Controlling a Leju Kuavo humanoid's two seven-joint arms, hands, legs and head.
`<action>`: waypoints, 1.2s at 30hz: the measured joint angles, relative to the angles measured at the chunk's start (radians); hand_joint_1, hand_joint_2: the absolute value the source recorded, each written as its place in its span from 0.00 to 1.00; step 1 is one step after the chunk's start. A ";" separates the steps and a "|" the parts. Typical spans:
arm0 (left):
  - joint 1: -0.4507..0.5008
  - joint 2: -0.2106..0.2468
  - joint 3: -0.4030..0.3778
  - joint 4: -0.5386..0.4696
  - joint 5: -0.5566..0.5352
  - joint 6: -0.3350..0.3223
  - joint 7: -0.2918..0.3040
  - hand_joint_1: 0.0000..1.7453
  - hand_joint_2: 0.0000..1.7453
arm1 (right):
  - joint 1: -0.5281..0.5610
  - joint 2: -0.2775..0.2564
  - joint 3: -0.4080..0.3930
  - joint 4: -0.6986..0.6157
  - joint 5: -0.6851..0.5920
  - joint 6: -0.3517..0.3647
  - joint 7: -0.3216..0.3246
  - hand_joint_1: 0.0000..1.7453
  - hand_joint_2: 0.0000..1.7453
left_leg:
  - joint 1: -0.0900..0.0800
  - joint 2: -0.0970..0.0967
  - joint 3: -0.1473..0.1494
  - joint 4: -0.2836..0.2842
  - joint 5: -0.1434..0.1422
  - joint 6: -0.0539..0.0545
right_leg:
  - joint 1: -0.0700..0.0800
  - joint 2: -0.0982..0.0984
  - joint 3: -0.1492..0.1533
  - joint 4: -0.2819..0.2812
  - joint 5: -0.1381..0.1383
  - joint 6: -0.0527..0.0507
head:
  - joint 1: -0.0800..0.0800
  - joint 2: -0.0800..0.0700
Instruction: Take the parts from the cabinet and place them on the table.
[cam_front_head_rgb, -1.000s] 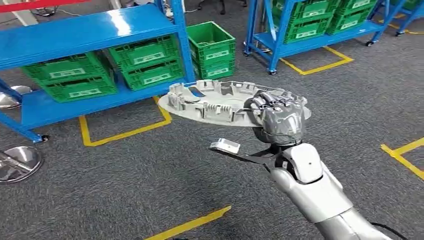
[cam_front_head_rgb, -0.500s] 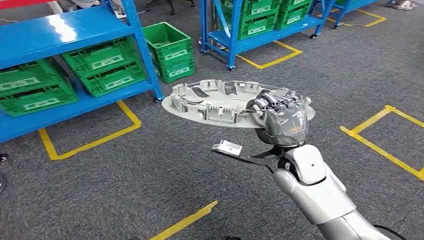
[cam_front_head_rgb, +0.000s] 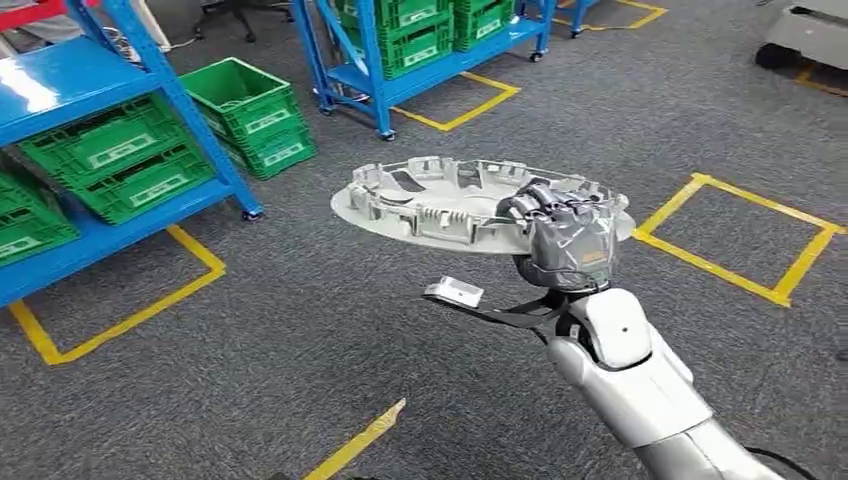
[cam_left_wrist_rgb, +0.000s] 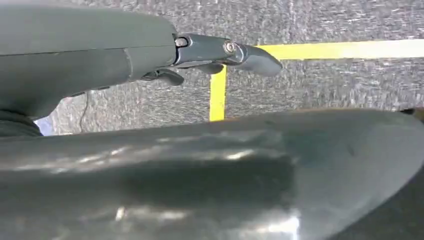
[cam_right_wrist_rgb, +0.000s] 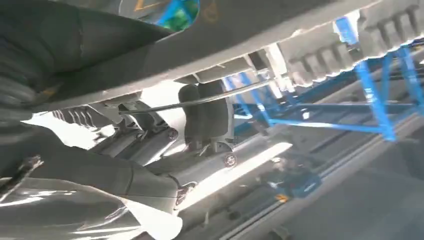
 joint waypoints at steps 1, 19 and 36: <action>-0.001 0.000 -0.001 0.000 0.000 0.000 0.000 0.00 0.00 | 0.000 0.000 0.000 0.000 0.006 0.000 0.003 1.00 1.00 | 0.000 -0.010 0.037 -0.080 0.048 0.005 | 0.000 0.014 0.000 0.001 0.001 0.002 | -0.001 0.000; -0.010 -0.002 -0.024 0.000 0.009 -0.004 0.006 0.00 0.00 | 0.033 -0.004 -0.050 -0.095 0.202 -0.071 0.030 1.00 1.00 | -0.011 0.096 0.107 -0.255 0.091 0.017 | 0.001 -0.153 0.008 0.007 -0.026 0.045 | 0.007 0.000; -0.012 -0.003 -0.040 0.000 0.012 -0.006 0.013 0.00 0.00 | 0.065 -0.001 -0.098 -0.200 0.280 -0.073 0.039 1.00 1.00 | -0.003 -0.091 0.095 -0.238 0.089 0.033 | -0.007 0.064 -0.022 0.014 -0.001 0.020 | -0.010 0.000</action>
